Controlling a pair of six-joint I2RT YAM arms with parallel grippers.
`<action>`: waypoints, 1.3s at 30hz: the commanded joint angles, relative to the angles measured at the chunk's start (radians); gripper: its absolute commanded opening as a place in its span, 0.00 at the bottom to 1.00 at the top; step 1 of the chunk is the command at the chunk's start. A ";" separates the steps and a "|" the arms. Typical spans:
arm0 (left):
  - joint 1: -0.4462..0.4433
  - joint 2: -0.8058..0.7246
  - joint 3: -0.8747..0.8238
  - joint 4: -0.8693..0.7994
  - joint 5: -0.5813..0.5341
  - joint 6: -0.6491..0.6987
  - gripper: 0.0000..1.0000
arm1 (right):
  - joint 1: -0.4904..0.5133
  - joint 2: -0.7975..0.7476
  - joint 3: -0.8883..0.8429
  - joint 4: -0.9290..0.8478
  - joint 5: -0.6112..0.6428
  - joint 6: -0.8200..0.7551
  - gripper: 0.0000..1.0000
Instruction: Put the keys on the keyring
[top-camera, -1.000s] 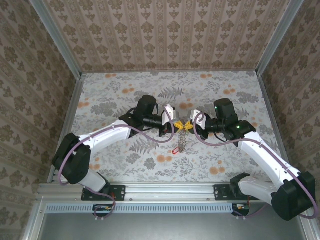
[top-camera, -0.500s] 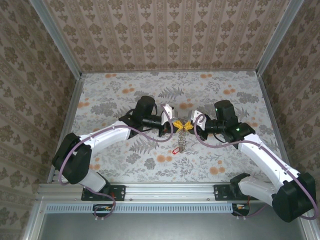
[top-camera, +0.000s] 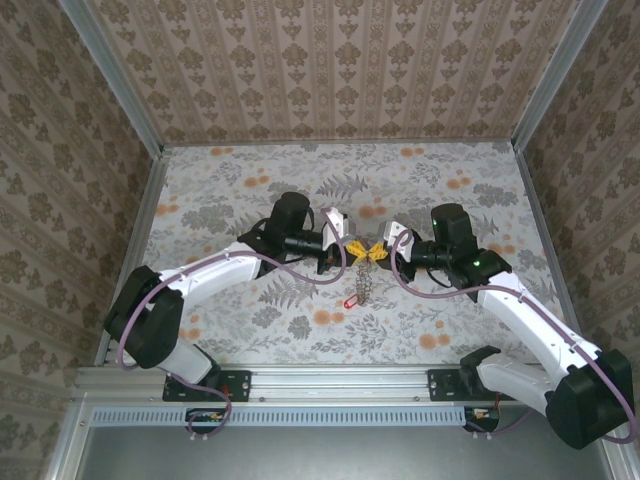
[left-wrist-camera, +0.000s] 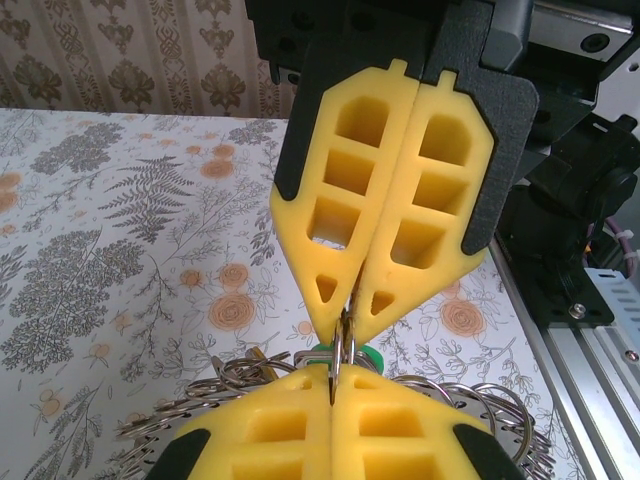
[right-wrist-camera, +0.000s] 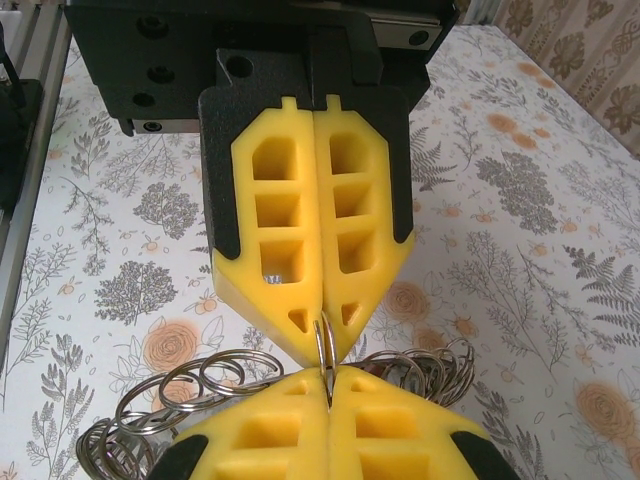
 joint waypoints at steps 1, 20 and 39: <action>0.005 -0.031 0.034 -0.030 -0.010 0.047 0.03 | 0.001 -0.007 0.008 -0.029 -0.023 0.002 0.00; -0.024 -0.006 0.104 -0.195 -0.050 0.159 0.16 | 0.010 0.009 0.059 -0.051 -0.060 -0.015 0.00; -0.011 -0.014 0.057 -0.045 0.028 0.063 0.00 | 0.013 0.013 -0.006 0.001 -0.027 -0.021 0.13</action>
